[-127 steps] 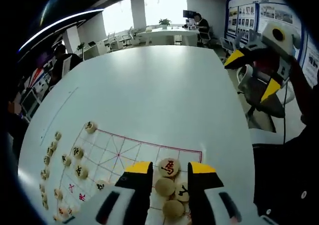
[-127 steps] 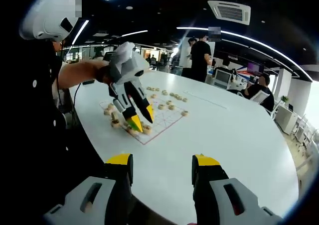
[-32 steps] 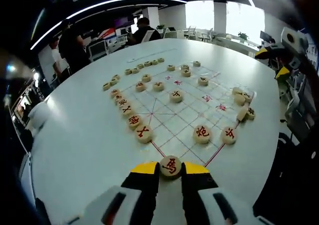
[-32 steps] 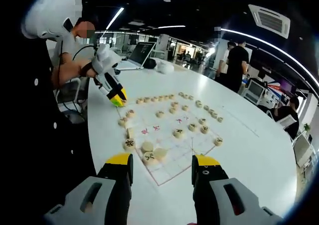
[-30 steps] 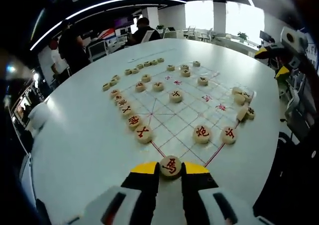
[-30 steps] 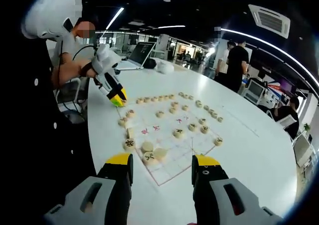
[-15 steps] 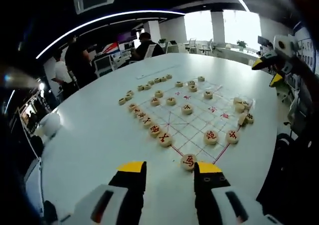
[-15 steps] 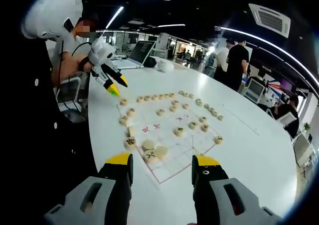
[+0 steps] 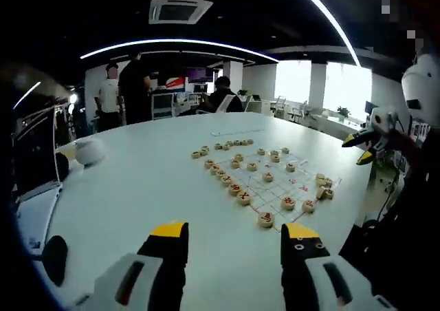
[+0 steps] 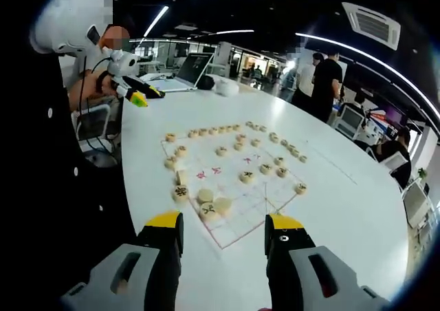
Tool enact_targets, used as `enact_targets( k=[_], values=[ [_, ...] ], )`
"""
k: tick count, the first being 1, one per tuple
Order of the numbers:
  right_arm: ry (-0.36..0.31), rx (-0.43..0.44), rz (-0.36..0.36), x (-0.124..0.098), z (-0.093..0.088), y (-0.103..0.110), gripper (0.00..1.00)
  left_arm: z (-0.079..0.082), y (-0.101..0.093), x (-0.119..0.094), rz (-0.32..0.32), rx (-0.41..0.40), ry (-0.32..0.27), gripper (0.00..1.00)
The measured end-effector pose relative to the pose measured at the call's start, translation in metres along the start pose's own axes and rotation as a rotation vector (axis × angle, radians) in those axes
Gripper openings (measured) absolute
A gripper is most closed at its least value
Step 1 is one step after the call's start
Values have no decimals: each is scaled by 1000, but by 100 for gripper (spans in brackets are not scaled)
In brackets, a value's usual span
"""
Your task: Pick up the chess pieces one by one and place each piece onto its starting position on the chessboard, setting the pieces on their correct points until all the chess pieces are arranged in the starting layout
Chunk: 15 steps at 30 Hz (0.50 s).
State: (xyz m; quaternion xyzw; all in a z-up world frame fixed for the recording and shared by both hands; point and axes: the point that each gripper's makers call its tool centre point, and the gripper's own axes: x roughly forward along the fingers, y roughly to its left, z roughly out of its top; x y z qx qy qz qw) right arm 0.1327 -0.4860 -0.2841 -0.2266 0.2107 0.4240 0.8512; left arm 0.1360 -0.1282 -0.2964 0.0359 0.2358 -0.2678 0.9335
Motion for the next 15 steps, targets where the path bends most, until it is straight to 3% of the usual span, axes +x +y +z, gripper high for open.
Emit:
enact_targets(
  k=[15],
  values=[
    [11,-1,-5,-1,0,-7,48,5,-10,18,-41,41,17,59]
  ],
)
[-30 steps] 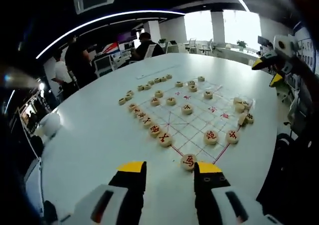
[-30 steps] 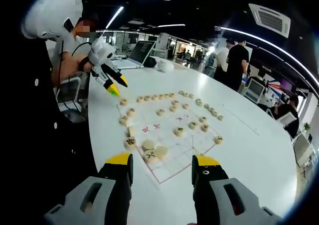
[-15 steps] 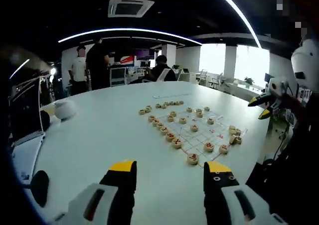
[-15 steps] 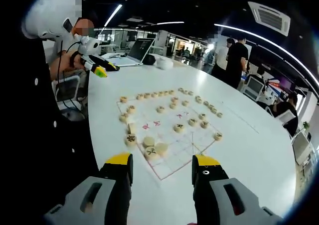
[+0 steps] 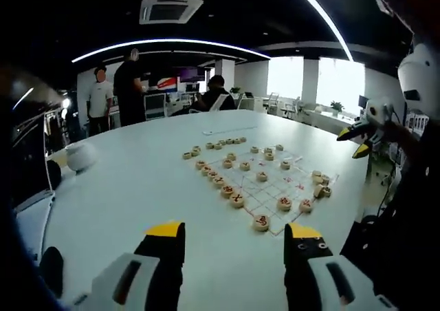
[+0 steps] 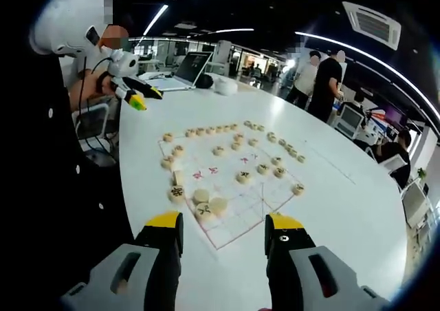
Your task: Pick up the chess pieces one by one and place each piece onto its starting position on the chessboard, setting the pieces on their correct points until all the chess pieces are arranged in the starting layout
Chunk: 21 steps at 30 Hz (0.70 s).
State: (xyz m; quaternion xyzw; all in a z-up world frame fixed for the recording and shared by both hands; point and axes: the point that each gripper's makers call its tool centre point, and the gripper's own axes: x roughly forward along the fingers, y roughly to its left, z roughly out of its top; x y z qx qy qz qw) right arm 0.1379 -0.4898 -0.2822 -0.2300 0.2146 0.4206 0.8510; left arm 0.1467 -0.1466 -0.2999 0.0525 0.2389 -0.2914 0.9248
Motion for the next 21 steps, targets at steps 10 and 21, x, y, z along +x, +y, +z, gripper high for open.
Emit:
enact_targets(
  k=[10,21],
  values=[
    [9,-33,19,3,5,-1,48,0,-14,5,-38,18,14,59],
    [13,-84,76,13,16,8,48,-5,-23,5,-60,11,27,59]
  ],
)
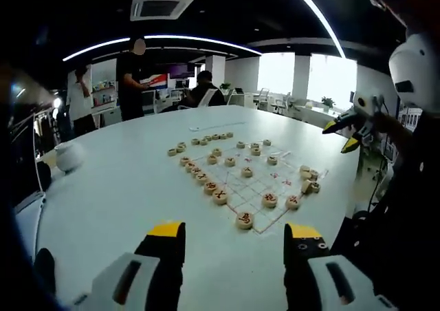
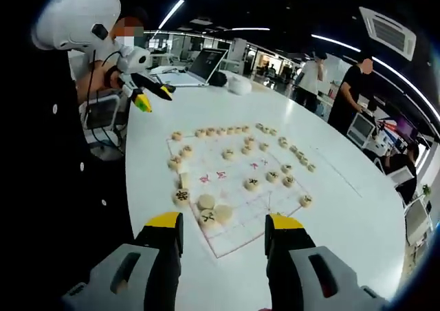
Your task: Pick up the chess pieces one by one and place each piece onto its starting position on the chessboard, setting the pieces on their correct points until all the chess pieces are arranged in the starting layout
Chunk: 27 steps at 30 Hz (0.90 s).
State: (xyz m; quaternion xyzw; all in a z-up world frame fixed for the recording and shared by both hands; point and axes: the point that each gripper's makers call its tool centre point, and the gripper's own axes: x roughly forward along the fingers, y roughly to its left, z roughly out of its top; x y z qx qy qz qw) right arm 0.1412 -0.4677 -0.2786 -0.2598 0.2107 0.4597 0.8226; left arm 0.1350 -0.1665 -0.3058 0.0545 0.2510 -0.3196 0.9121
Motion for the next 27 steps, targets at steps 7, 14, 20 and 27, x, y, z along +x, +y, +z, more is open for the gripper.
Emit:
enact_targets(
  k=[7,14,20,27],
  values=[
    [17,-52,47,14,7,8,48,-4,-7,0,-13,-5,7,59],
    [22,-102,115,30,18,21,47,-9,-9,-4,-16,-20,-3,59],
    [61,-170,184,55,20,39,44,-17,-9,-7,-12,-51,-2,59],
    [83,-188,284,80,21,59,40,-23,-8,-17,-5,-68,-12,59]
  ],
)
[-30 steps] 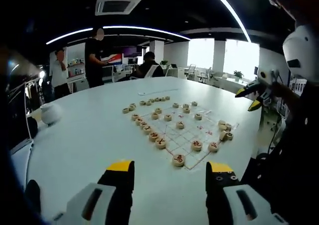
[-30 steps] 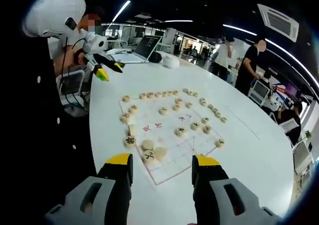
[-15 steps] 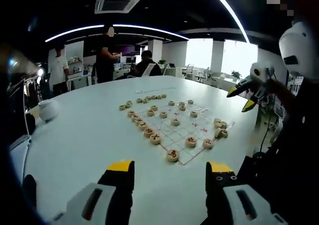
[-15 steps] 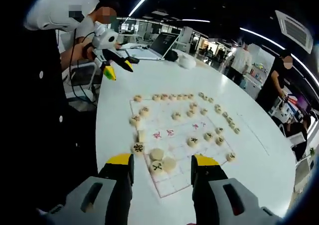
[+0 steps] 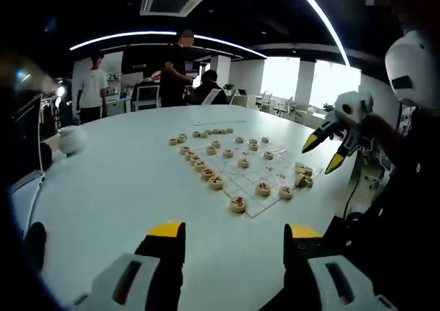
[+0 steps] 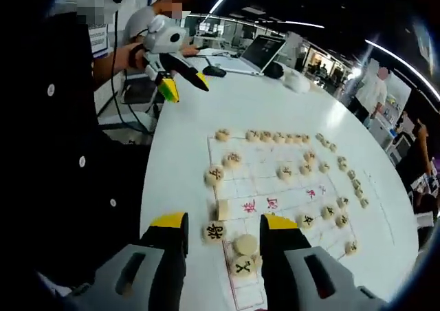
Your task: Pick up the chess pieces one by one and place each piece onto its starting position on the chessboard, setting the pieces on their correct points until all the chess pieces are arranged in the starting layout
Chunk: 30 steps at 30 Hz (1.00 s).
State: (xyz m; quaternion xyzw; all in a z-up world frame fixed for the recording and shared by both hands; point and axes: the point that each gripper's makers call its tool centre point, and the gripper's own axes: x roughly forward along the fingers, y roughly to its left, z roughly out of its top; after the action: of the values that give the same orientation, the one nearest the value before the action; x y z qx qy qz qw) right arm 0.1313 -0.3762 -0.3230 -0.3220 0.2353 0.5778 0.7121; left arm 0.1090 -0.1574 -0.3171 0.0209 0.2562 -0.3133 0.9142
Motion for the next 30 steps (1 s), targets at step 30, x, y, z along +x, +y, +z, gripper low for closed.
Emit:
enact_targets(
  k=[30],
  values=[
    [88,78,134,40,-11,5,18,-20,-8,-7,-15,-45,12,57]
  ],
)
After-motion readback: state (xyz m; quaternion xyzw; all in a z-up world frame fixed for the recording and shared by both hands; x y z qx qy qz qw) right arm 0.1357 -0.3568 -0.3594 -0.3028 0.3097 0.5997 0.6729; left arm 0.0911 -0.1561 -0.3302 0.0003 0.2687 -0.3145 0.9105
